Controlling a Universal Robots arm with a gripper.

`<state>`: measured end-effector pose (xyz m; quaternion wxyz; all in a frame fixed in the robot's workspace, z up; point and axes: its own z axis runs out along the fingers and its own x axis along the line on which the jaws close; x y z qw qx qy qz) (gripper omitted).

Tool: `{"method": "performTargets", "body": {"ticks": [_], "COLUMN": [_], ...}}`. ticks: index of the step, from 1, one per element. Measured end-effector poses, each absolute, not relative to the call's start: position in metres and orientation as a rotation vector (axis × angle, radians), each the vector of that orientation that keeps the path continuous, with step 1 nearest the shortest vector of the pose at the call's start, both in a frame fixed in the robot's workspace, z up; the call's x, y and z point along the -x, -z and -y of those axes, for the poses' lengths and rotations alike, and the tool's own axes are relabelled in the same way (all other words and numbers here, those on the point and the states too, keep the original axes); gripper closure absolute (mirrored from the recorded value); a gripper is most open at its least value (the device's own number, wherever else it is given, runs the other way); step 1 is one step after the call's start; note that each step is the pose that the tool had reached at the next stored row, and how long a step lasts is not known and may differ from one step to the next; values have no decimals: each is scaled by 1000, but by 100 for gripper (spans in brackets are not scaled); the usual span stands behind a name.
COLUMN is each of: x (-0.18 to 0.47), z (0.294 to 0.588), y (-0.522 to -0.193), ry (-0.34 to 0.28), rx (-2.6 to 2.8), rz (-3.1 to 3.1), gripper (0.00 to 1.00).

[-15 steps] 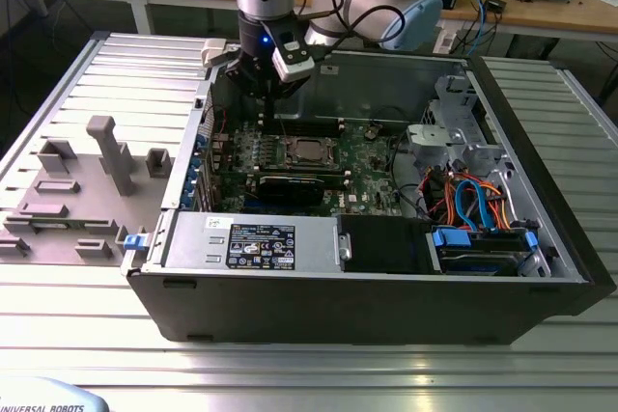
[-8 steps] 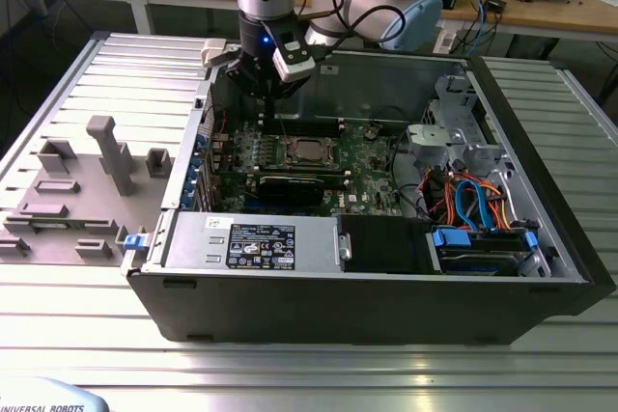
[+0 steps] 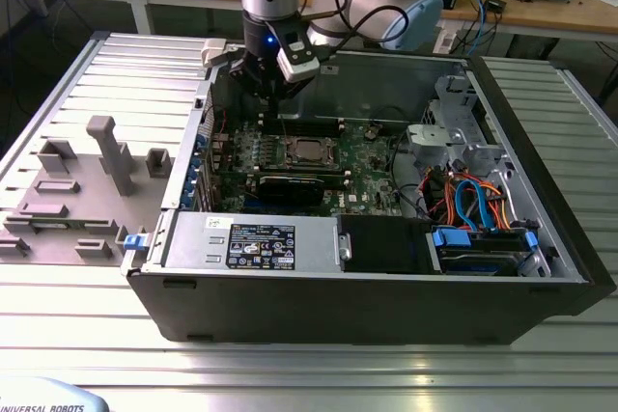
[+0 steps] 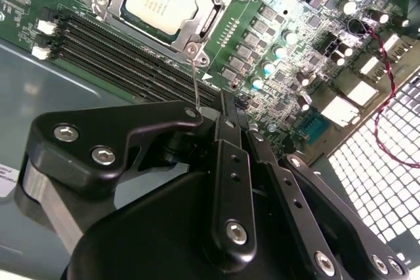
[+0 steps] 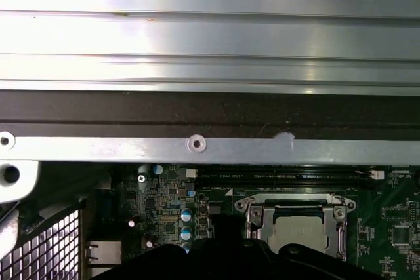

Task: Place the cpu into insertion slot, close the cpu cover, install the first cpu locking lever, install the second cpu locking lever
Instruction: 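Install the first cpu locking lever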

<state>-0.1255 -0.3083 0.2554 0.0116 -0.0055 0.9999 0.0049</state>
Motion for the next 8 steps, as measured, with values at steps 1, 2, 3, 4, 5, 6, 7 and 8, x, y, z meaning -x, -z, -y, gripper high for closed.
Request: {"method": "performTargets", "body": {"ticks": [1, 2, 3, 4, 5, 6, 7, 8], "x": [125, 124, 123, 122, 121, 120, 119, 118], "z": [308, 308, 308, 308, 308, 308, 308, 308], "y": [-255, -255, -255, -255, -255, -255, -255, -255], "ry": [-15, -15, -15, -15, -15, -15, -15, -15], "rx": [17, 17, 17, 17, 17, 17, 17, 17], "rz": [-3118, -3118, -3118, -3118, -3118, -3118, -3118, -3118], "gripper": [89, 89, 89, 89, 89, 89, 89, 89]}}
